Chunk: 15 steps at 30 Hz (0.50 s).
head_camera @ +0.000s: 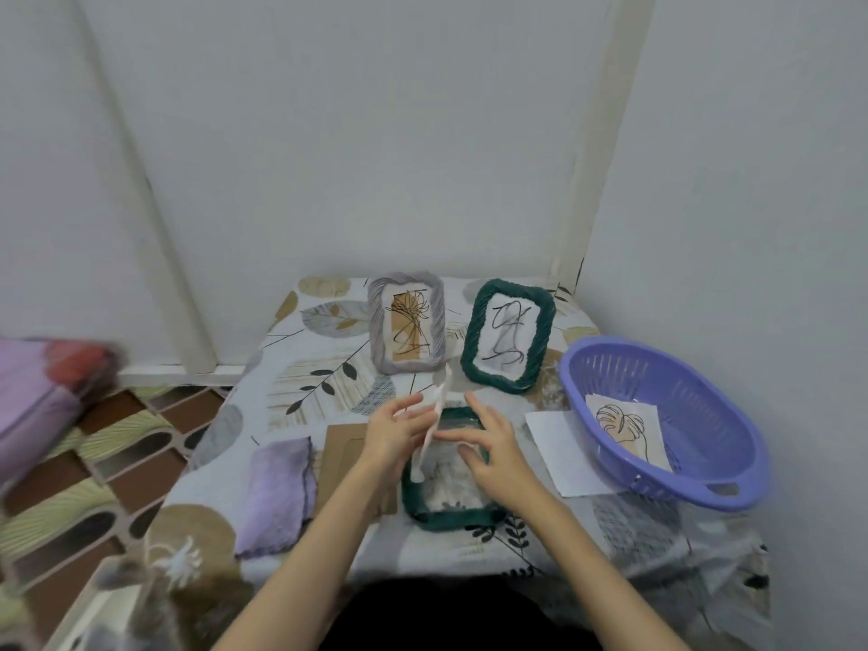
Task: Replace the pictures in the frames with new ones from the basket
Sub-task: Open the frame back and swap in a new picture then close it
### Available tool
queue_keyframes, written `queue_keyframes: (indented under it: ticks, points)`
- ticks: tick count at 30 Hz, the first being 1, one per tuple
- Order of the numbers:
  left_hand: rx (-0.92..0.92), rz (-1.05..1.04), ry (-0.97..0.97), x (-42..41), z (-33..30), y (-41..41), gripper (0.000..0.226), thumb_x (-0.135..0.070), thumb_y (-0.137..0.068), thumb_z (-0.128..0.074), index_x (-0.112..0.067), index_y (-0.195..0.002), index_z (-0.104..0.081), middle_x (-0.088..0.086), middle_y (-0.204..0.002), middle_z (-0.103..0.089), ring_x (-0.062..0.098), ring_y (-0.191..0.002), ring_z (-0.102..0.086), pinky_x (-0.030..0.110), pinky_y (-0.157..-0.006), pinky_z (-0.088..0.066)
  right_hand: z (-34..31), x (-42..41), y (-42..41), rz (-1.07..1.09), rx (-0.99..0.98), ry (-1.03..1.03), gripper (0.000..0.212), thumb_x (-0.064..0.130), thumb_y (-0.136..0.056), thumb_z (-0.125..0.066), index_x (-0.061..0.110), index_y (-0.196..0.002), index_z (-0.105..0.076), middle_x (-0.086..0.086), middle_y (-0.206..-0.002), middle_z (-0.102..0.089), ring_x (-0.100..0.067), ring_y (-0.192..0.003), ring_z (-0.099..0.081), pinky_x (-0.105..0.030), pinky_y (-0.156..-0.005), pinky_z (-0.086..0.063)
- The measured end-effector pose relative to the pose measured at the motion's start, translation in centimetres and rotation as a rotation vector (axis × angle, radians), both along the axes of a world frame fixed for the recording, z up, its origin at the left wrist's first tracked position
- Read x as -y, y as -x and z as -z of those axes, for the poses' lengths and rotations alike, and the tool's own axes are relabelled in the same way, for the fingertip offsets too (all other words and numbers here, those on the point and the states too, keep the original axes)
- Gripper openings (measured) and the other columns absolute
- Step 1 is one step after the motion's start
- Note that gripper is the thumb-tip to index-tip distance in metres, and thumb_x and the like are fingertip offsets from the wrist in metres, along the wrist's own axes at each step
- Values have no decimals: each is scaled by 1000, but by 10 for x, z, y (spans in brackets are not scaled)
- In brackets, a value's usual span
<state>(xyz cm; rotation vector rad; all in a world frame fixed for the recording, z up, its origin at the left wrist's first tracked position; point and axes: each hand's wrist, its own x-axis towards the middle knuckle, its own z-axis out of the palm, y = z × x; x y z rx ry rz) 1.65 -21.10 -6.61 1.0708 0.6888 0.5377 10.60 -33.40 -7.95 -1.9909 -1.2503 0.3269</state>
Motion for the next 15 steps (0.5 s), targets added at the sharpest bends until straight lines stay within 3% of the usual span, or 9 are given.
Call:
queue_keyframes:
  ticks: [3,5,7,12,15]
  points:
    - [-73,20,-51,-2,6,12,43,2,-80,-64,2,-121,-52,11,-89,-66,20,-76,-64,23,-65,-54,7,-6,10,-32,-62,-22,50,0,-87,-48,48,-96,-61,5,-153,-22,-18,-139,-16,-34,-113,-11]
    - [-5,0,15,-5,5,17,41,1,-81,-62,1,-121,-52,11,-89,-65,19,-75,-62,19,-58,-54,7,-8,14,7,-205,-126,51,-1,-85,-53,49,-95,-59,2,-149,-31,-15,-138,-24,-31,-114,-16]
    - [111,-32,155,-10,1,22,41,2,-83,-60,1,-122,-50,12,-92,-65,19,-77,-60,21,-57,-56,7,-10,13,74,-402,-257,45,2,-84,-59,41,-107,-55,0,-139,-44,-16,-132,-36,-38,-114,-27]
    - [261,-45,333,-17,-3,29,35,3,-86,-55,-4,-119,-51,10,-94,-65,19,-81,-61,28,-59,-59,11,-17,6,126,-932,-291,53,7,-84,-63,18,-130,-41,-12,-130,-52,-27,-117,-52,-48,-90,-50]
    - [251,-65,310,-18,-2,29,29,2,-85,-56,-5,-112,-54,10,-92,-66,19,-79,-62,29,-59,-59,10,-17,1,151,-1033,-308,56,1,-82,-63,20,-129,-38,-15,-116,-60,-28,-100,-60,-42,-73,-55]
